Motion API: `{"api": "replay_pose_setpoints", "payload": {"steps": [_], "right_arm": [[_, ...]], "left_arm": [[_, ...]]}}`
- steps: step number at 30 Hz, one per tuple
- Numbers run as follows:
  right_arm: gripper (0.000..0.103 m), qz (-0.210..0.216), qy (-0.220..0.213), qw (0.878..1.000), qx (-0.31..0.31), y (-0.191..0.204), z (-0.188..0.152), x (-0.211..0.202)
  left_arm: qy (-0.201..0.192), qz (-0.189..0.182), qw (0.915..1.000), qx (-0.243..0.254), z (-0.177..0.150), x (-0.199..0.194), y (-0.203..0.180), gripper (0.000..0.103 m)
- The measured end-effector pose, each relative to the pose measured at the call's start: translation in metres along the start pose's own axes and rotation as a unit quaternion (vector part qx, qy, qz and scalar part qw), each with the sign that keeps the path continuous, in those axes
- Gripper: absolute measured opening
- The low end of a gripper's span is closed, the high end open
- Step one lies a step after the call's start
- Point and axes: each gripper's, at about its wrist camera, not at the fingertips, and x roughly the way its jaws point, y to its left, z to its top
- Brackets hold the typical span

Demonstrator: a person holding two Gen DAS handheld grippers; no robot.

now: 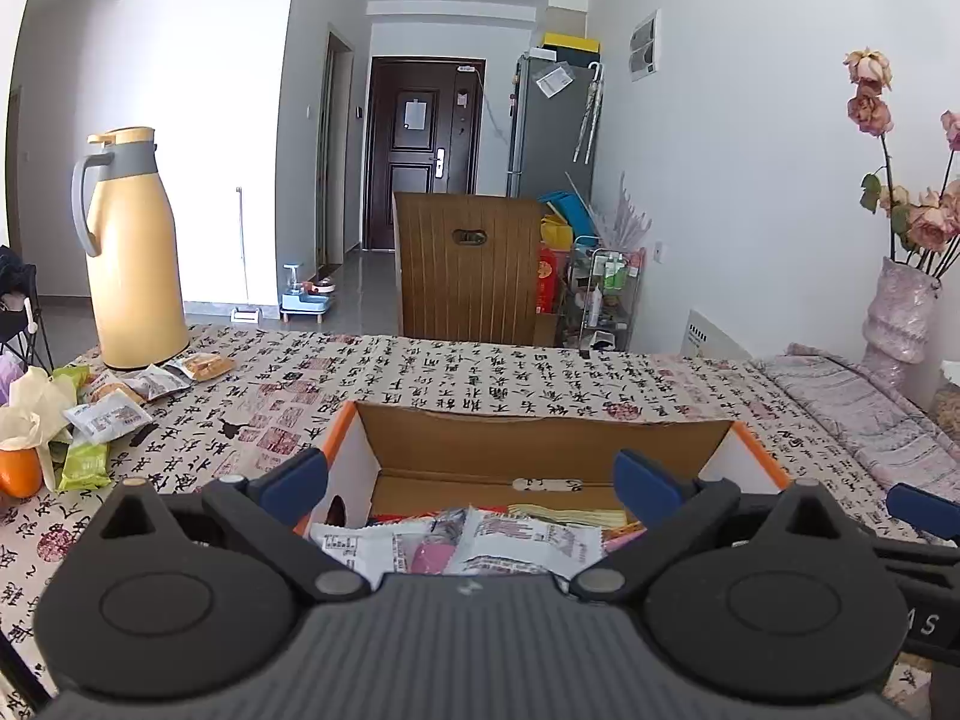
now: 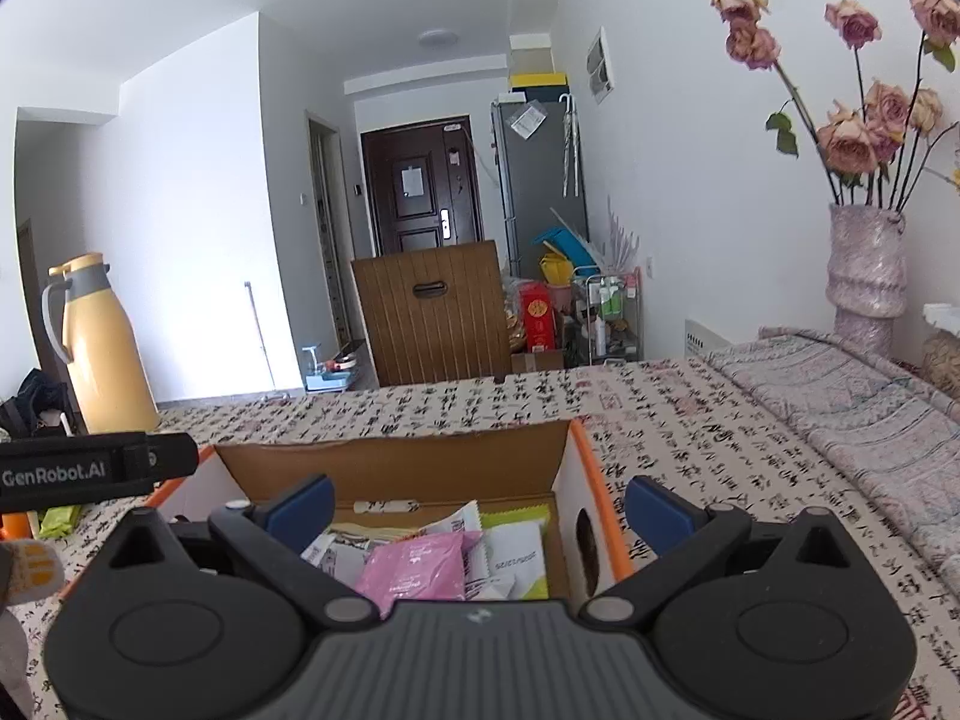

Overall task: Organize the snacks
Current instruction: 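Move both tools back toward the white packets in front of the box, then grasp a white packet lying on the tablecloth with the left gripper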

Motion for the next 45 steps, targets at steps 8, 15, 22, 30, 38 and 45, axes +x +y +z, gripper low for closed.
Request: {"api": "replay_pose_setpoints", "payload": {"steps": [8,15,22,30,38,45], "right_arm": [[0.103,-0.002,0.005,1.000,-0.010,0.000,-0.003,-0.028],[0.103,0.003,0.015,1.000,-0.022,0.001,-0.017,-0.061],[0.103,0.005,0.033,0.999,-0.023,-0.004,-0.039,-0.089],[0.103,0.000,0.059,0.998,-0.014,-0.015,-0.068,-0.110],[0.103,-0.007,0.085,0.996,0.001,-0.029,-0.096,-0.120],[0.103,-0.008,0.105,0.994,0.007,-0.039,-0.113,-0.125]], "left_arm": [[0.000,0.006,0.9999,0.014,-0.003,-0.031,-0.004,0.103],[0.012,0.010,0.9996,0.024,-0.019,-0.059,-0.008,0.103],[0.050,0.012,0.9980,0.035,-0.045,-0.072,-0.009,0.103],[0.113,0.010,0.9927,0.041,-0.082,-0.073,-0.009,0.103],[0.167,0.016,0.9849,0.043,-0.117,-0.067,-0.019,0.103],[0.183,0.020,0.9815,0.050,-0.134,-0.068,-0.030,0.100]]}}
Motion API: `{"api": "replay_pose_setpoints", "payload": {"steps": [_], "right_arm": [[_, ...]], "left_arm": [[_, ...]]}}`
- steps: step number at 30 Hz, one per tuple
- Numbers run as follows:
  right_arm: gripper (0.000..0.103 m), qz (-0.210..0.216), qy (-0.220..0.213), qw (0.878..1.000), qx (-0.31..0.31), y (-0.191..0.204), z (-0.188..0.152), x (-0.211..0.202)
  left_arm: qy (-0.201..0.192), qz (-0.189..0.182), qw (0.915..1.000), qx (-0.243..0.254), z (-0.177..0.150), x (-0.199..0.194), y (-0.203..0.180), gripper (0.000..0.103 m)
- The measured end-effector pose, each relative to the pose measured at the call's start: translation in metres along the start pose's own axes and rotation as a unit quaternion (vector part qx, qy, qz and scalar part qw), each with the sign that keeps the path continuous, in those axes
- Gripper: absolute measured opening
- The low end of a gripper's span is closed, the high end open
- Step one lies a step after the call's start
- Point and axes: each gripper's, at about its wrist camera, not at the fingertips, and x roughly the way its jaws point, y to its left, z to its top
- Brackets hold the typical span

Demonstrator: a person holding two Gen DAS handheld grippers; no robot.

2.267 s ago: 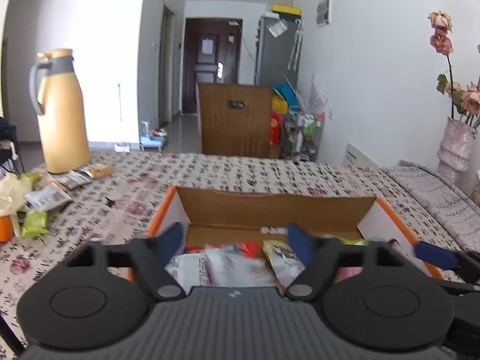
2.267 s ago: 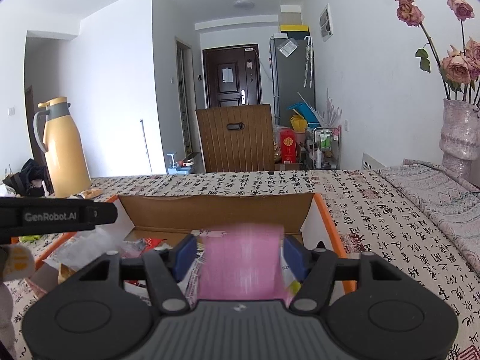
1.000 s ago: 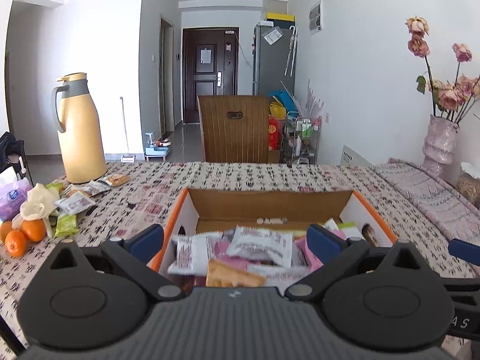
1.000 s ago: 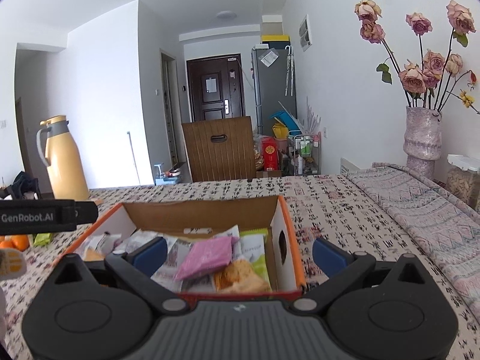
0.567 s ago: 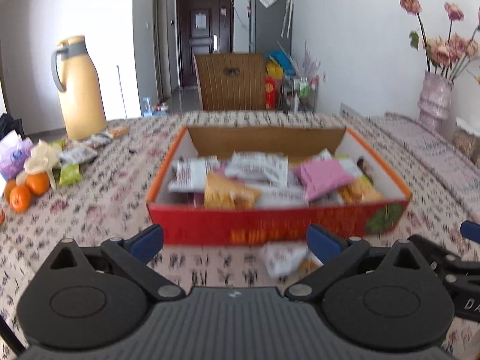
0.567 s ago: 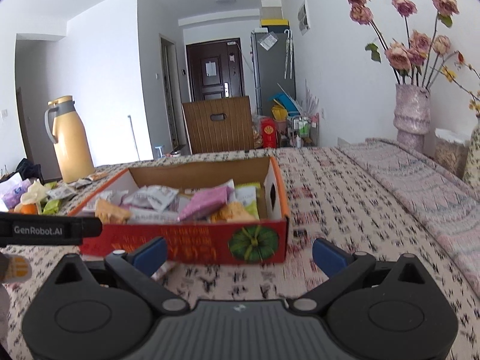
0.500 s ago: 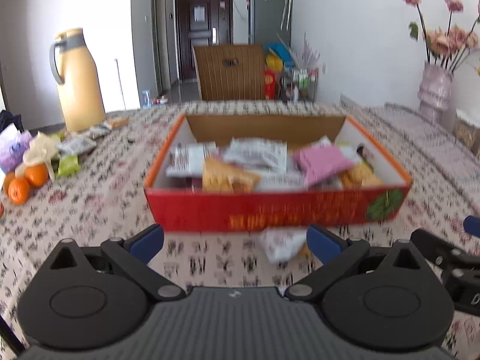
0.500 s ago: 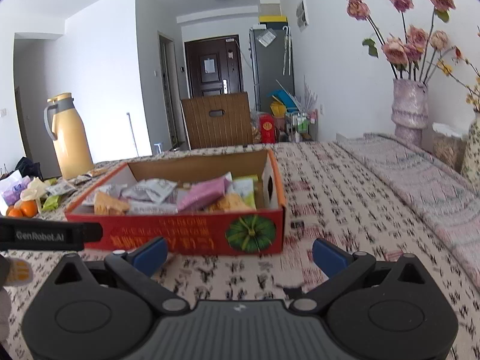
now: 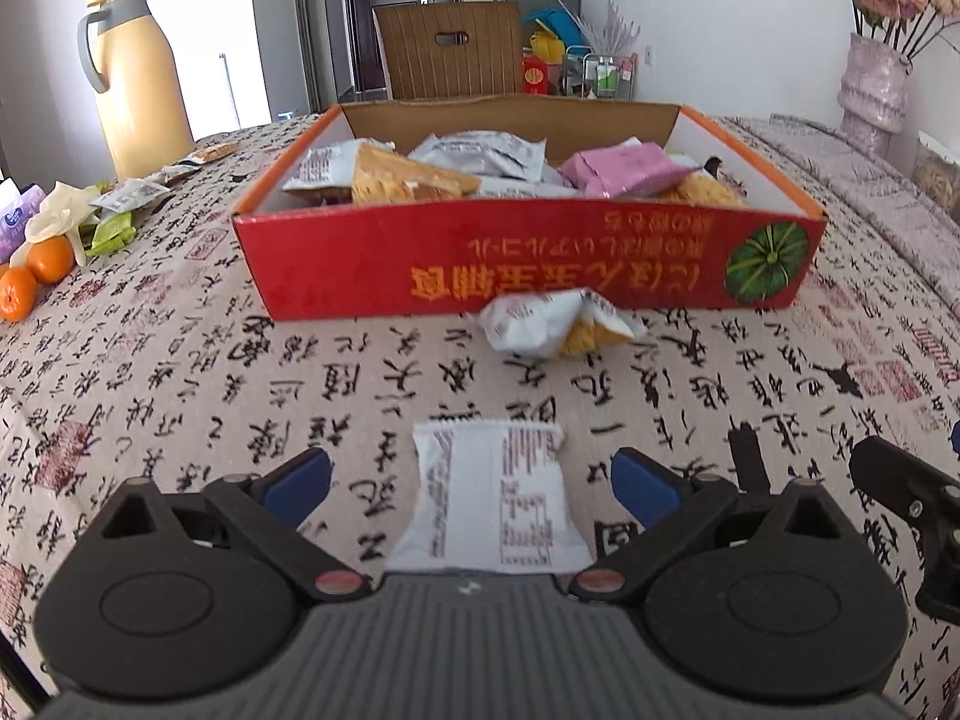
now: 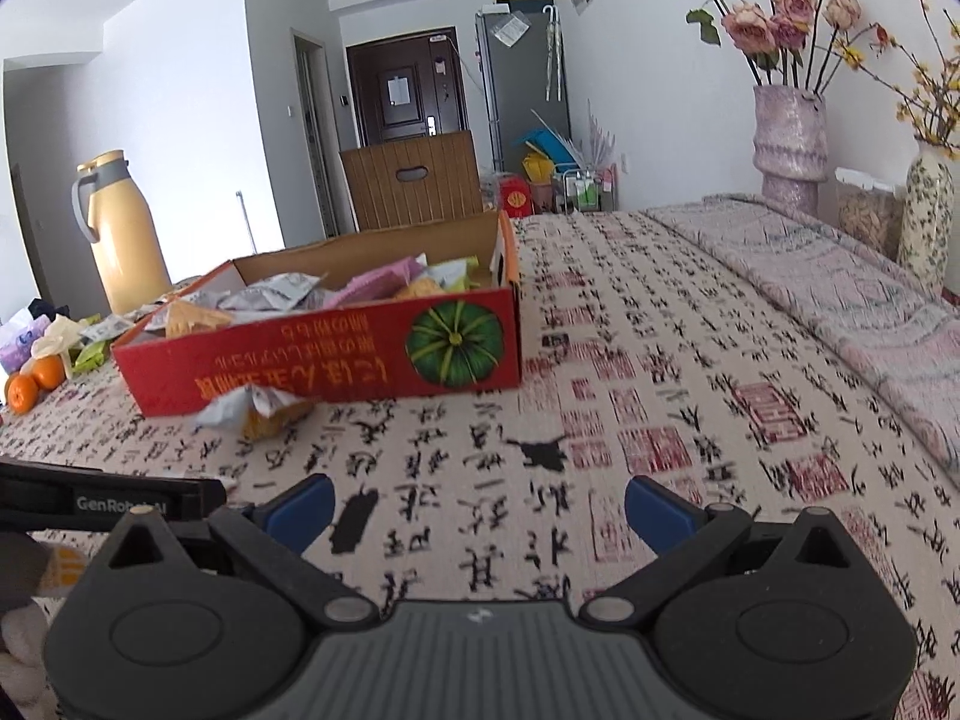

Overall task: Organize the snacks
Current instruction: 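Grasp a white packet lying on the tablecloth with the left gripper, then grasp a white biscuit packet with the right gripper while the left holds its packet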

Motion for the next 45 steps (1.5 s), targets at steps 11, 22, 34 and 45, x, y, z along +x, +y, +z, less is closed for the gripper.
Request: {"api": "replay_pose_setpoints", "payload": {"steps": [11,22,34,45], "right_arm": [[0.103,0.002,0.004,1.000,0.003,-0.003,-0.007,-0.004],[0.103,0.000,0.006,1.000,-0.017,0.013,-0.005,-0.005],[0.103,0.028,-0.007,0.998,-0.048,0.063,0.026,0.013],[0.103,0.048,0.024,0.996,-0.076,0.117,0.051,0.063]], "left_arm": [[0.004,-0.022,0.9997,0.007,-0.005,-0.003,-0.007,0.048],[-0.030,-0.028,0.9991,-0.009,0.001,-0.023,0.017,0.046],[-0.068,-0.022,0.9972,-0.024,0.018,-0.031,0.064,0.046],[-0.078,-0.022,0.9962,-0.029,0.037,-0.022,0.102,0.046]]}}
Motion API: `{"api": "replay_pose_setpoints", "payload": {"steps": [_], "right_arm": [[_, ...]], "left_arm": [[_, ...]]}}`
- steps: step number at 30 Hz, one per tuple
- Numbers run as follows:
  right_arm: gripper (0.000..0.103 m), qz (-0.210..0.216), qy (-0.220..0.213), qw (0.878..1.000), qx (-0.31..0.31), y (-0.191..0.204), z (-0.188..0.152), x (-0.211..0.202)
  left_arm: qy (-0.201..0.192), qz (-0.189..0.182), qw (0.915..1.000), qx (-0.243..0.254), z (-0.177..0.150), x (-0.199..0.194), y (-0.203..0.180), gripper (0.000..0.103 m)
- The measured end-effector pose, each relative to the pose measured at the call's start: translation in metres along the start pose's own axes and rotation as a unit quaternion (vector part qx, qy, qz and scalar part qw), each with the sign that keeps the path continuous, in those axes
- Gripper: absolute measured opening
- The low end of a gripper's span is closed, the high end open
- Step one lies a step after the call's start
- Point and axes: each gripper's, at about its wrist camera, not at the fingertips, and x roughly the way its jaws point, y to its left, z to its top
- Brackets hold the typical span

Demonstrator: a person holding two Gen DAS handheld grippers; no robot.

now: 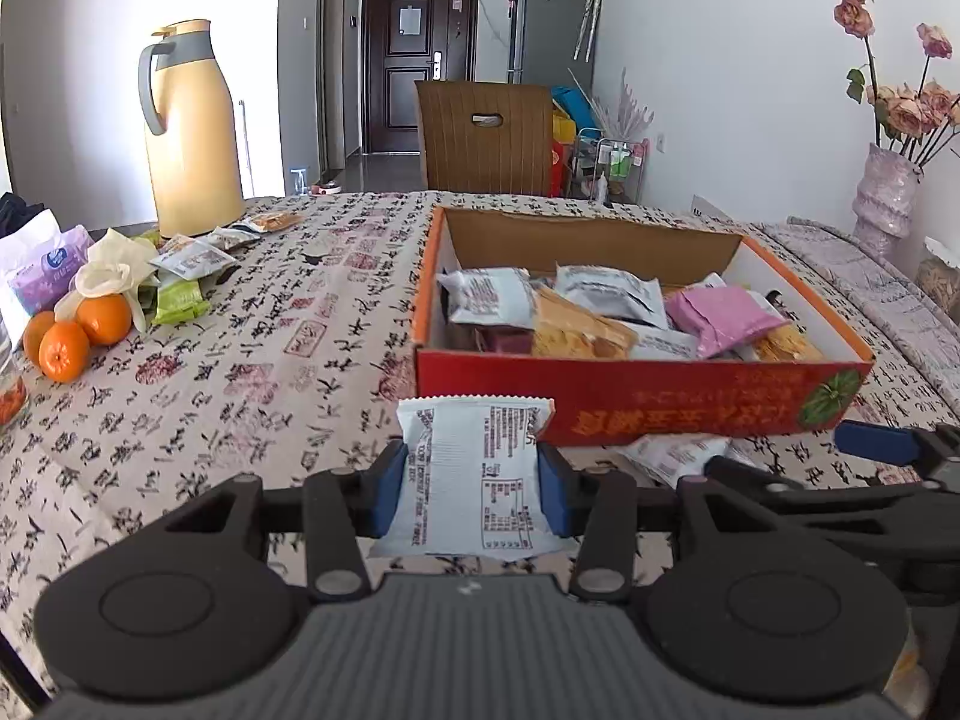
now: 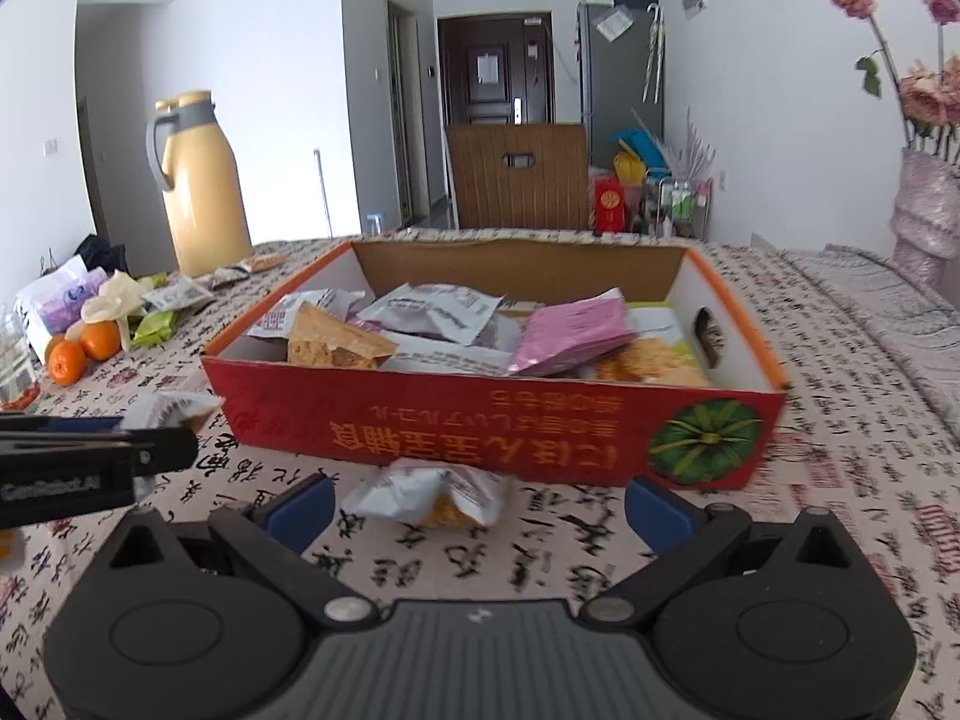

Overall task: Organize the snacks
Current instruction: 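Grasp a white biscuit packet with the right gripper while the left holds its packet, then carry both white packets over the box and lower them inside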

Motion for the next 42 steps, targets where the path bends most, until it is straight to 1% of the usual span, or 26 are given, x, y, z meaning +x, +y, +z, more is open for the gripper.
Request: {"api": "replay_pose_setpoints", "payload": {"steps": [4,8,12,15,16,17,18,19,26,35,42], "right_arm": [[0.103,-0.010,0.016,1.000,-0.008,0.012,0.008,0.022],[0.103,-0.024,0.042,0.999,-0.008,0.019,0.012,0.048],[0.099,-0.030,0.058,0.998,-0.010,0.024,0.012,0.066],[0.089,-0.033,0.071,0.997,-0.018,0.027,0.010,0.074],[0.082,-0.032,0.074,0.997,-0.018,0.028,0.010,0.076],[0.077,-0.032,0.077,0.996,-0.018,0.028,0.010,0.078],[0.075,-0.032,0.078,0.996,-0.018,0.028,0.009,0.079],[0.071,-0.030,0.080,0.996,-0.016,0.028,0.009,0.079],[0.060,-0.026,0.072,0.997,-0.019,0.026,0.008,0.073],[0.058,-0.017,0.058,0.998,-0.017,0.023,0.006,0.058],[0.057,-0.007,0.036,0.999,-0.015,0.016,0.007,0.034]], "left_arm": [[-0.002,-0.001,1.0000,0.001,0.005,0.004,0.009,0.046],[0.000,-0.004,1.0000,-0.002,0.006,0.008,0.016,0.046],[0.003,-0.006,1.0000,-0.006,0.007,0.012,0.020,0.046],[0.004,-0.008,0.9999,-0.007,0.007,0.014,0.021,0.046],[0.005,-0.008,0.9999,-0.007,0.008,0.015,0.021,0.046],[0.005,-0.009,0.9999,-0.007,0.008,0.015,0.021,0.046],[0.006,-0.009,0.9999,-0.007,0.007,0.016,0.021,0.046],[0.006,-0.009,0.9999,-0.007,0.007,0.016,0.021,0.046],[0.008,-0.009,0.9999,-0.006,0.006,0.018,0.018,0.046],[0.003,-0.008,1.0000,-0.003,0.008,0.012,0.012,0.046],[-0.010,-0.009,0.9999,-0.001,0.015,0.002,0.005,0.046]]}}
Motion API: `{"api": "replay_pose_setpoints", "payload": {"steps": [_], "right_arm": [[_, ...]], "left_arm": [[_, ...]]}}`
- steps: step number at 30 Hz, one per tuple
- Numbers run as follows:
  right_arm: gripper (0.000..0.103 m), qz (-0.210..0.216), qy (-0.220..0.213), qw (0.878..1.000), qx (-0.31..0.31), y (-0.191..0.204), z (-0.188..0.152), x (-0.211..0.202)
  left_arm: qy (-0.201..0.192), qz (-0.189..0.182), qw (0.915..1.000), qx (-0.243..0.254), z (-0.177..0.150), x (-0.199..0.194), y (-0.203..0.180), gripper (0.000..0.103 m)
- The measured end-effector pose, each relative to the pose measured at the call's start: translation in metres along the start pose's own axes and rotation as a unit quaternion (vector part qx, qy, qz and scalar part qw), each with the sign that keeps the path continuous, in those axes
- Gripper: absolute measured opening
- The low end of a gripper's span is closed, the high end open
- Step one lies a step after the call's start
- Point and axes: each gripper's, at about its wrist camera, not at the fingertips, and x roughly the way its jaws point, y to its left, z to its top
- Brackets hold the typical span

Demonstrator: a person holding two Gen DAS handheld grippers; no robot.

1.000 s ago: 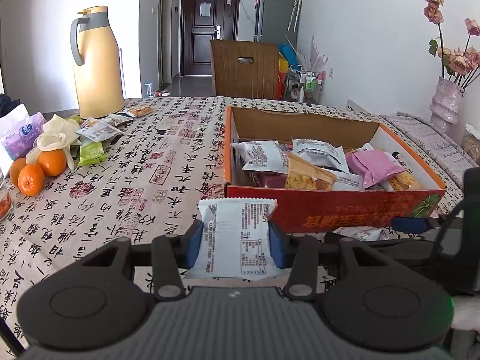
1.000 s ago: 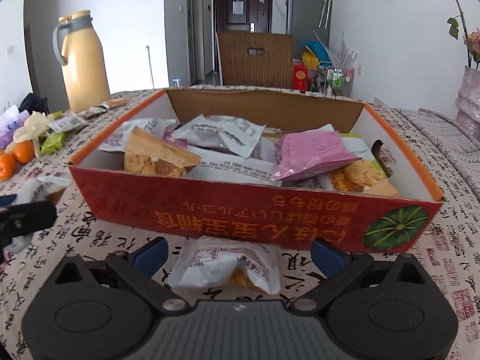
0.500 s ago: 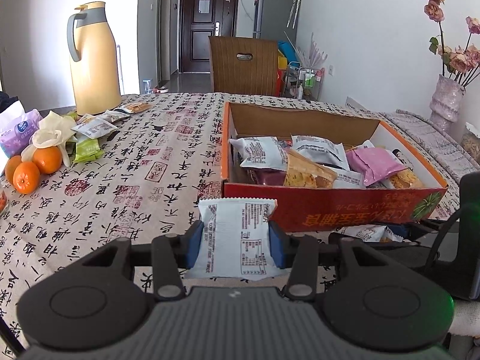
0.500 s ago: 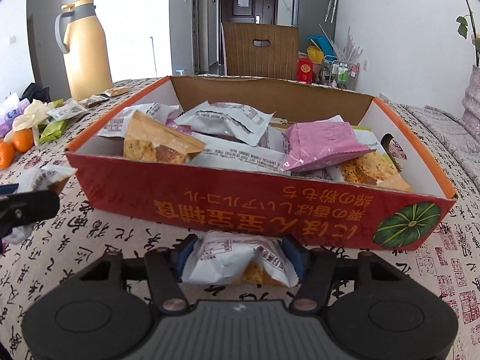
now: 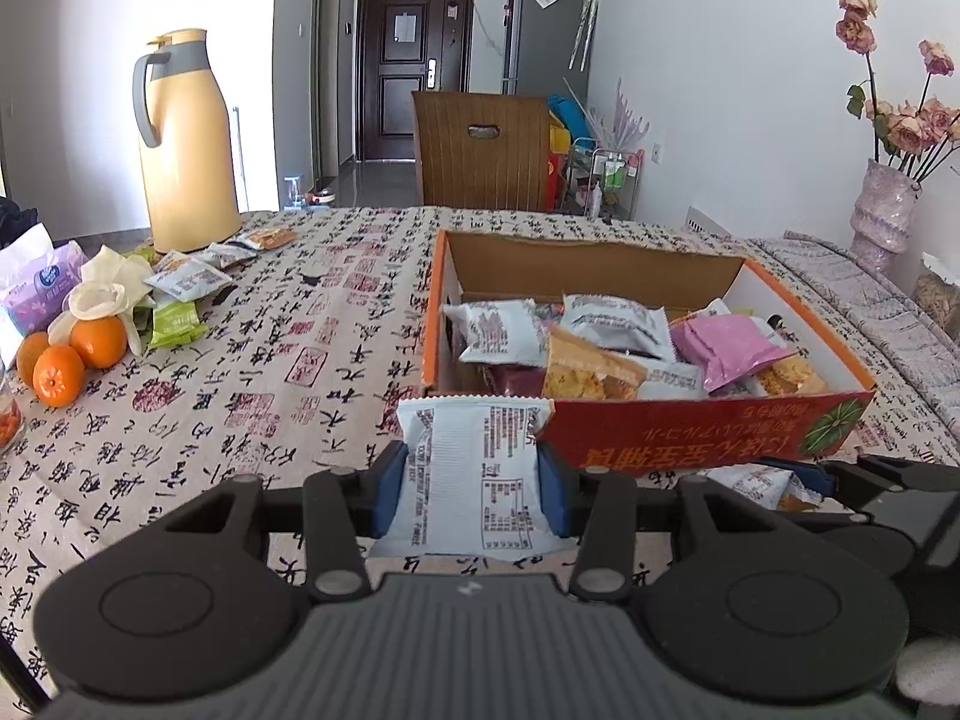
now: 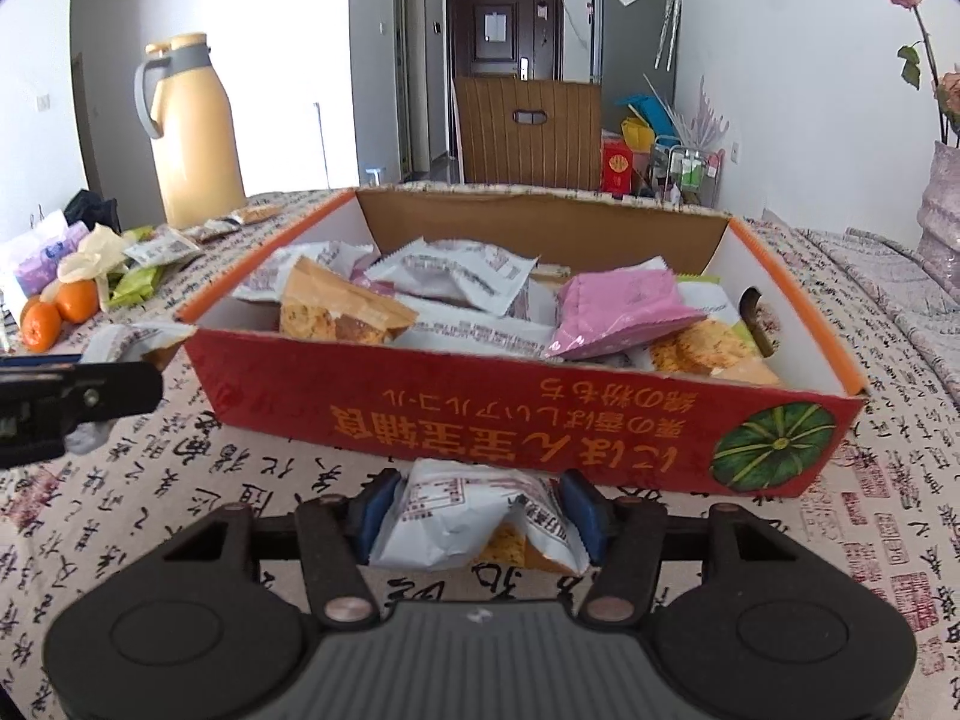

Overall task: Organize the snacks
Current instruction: 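Carry both white packets over the box and lower them inside, then open both grippers to release the white packets into the box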

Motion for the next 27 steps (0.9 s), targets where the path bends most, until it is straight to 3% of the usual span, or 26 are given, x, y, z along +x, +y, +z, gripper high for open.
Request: {"api": "replay_pose_setpoints", "payload": {"steps": [14,27], "right_arm": [[0.057,-0.002,-0.076,0.997,0.007,-0.033,0.032,-0.047],[0.057,-0.013,-0.107,0.994,0.016,-0.062,0.068,-0.027]], "left_arm": [[-0.037,-0.011,0.9992,0.007,0.032,-0.004,-0.029,0.046],[-0.057,-0.011,0.9983,0.002,0.075,0.025,-0.052,0.046]]}}
